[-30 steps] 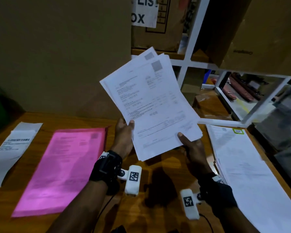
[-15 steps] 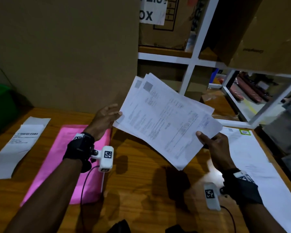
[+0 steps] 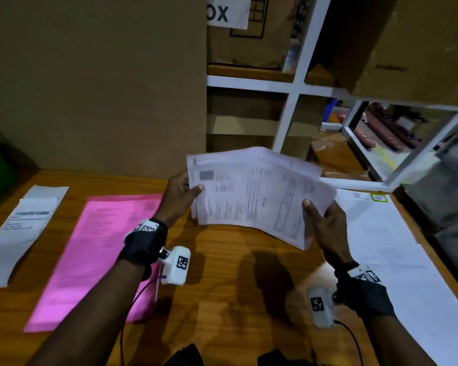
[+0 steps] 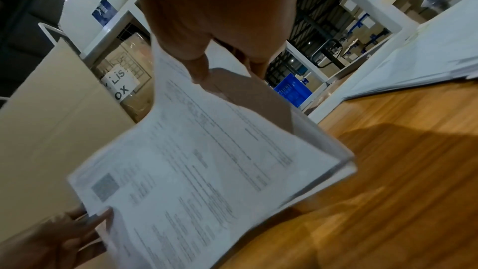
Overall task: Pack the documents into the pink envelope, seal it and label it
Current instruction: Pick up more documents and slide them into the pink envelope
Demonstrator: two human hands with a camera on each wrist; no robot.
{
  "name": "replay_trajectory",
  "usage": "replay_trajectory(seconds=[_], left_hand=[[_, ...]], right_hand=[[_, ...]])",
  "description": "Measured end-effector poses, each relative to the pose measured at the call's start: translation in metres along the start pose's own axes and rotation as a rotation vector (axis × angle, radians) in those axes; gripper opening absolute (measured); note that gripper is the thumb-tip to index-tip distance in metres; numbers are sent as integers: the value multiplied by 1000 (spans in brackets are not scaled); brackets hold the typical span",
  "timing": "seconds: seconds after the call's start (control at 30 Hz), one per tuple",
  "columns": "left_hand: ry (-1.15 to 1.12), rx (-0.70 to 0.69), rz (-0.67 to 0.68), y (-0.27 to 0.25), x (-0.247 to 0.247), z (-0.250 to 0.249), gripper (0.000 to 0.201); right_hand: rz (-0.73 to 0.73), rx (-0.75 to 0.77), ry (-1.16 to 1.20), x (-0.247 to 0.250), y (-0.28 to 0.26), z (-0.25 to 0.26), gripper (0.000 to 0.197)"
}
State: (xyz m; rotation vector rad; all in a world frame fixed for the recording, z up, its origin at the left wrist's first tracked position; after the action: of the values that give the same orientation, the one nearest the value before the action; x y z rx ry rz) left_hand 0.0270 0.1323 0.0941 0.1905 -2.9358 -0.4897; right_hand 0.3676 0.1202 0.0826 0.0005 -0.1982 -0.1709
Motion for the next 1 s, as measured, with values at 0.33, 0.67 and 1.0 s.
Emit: replay_trajectory(seconds=[0.33,0.67,1.0], left_hand=[[-15,9,-4,-21,-26,16,30],[1,99,41,-39,-30,30,32],[-51,76,-62,-48,-27,24,33]], right_hand=[[24,-63,-44,-6,-4,-24,49],[113,-55,-21,-5,-5,-29,52],[96,-67,-45,10,-15,-22,37]])
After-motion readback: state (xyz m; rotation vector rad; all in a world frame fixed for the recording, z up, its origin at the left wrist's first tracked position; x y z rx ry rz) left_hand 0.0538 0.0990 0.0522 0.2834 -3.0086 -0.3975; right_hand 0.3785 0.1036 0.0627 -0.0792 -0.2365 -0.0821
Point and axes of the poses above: each hand's wrist, its own y-axis towards the middle knuckle, its own x-axis out of the back of the hand, z = x × y, the point moved 4 cm from there along y, towards the middle knuckle, and after that the axes turned 12 degrees about -x, right-handed, at the moved point
